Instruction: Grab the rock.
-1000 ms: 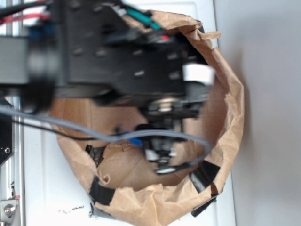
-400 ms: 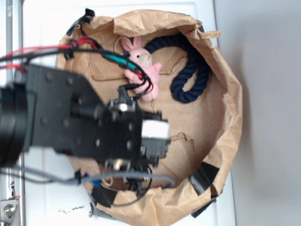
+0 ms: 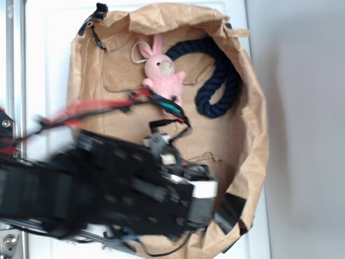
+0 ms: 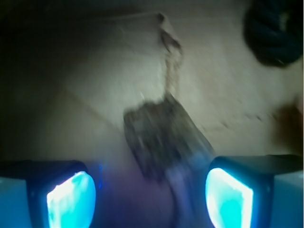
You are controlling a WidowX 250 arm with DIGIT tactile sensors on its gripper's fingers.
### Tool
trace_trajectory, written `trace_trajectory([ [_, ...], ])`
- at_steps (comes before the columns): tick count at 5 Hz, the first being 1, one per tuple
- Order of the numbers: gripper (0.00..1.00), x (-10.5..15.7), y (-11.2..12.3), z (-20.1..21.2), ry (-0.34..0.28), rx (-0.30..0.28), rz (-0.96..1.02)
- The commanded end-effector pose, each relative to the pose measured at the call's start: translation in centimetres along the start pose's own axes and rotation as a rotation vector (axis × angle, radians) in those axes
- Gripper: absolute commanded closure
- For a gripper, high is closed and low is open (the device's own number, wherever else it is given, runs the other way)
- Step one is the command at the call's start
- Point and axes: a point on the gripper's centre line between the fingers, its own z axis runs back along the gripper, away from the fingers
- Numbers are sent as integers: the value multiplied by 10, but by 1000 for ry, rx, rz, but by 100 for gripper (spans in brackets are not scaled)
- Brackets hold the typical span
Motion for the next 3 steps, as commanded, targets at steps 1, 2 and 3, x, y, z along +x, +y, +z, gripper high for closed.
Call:
trace_trajectory([
  [1,100,25,-4,2,-21,10,47],
  [2,100,26,1,15,-33,-28,50],
  [3,100,27,12,39,-13,-96,47],
])
